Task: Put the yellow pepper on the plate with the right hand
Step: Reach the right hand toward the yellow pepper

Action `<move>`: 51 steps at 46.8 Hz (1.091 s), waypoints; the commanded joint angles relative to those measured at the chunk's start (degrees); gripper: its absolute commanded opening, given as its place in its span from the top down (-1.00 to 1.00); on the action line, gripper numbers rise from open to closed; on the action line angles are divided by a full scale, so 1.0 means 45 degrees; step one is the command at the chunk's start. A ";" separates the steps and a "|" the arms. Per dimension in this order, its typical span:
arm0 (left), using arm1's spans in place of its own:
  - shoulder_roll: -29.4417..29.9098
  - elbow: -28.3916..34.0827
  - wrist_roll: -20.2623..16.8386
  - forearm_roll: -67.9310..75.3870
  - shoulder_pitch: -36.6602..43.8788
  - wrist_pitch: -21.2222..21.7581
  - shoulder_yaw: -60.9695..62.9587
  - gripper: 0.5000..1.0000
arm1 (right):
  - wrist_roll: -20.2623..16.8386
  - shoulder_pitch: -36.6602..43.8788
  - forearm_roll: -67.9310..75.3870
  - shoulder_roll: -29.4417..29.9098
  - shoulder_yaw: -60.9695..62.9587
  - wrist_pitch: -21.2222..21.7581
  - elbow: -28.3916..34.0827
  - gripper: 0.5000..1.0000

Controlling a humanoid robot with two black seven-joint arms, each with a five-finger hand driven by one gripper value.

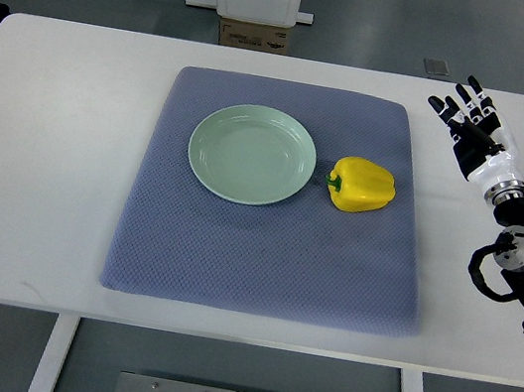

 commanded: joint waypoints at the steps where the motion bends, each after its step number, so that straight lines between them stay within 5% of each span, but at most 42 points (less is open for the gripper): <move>1: 0.0001 0.0001 0.0001 -0.0001 0.0001 0.0004 0.0000 -1.00 | 0.0032 -0.0067 -0.0303 -0.0683 -0.0393 -0.0197 0.1279 -1.00; 10: 0.0001 0.0001 0.0001 -0.0020 0.0001 0.0004 0.0000 -1.00 | 0.0383 -0.0068 -0.2392 -0.1583 -0.0648 -0.1329 0.3155 -1.00; 21: 0.0001 0.0001 0.0001 -0.0001 0.0001 0.0004 0.0000 -1.00 | 0.0539 -0.0029 -0.4502 -0.2637 -0.0979 -0.1623 0.4465 -1.00; 39: 0.0001 0.0001 0.0001 -0.0001 0.0001 0.0004 0.0000 -1.00 | 0.0578 0.1552 -0.7277 -0.3400 -0.4630 -0.1779 0.4778 -0.99; 51: 0.0001 0.0001 0.0001 -0.0001 0.0001 0.0004 0.0000 -1.00 | 0.0989 0.3584 -0.7355 -0.3205 -0.7892 -0.2931 0.4739 -0.99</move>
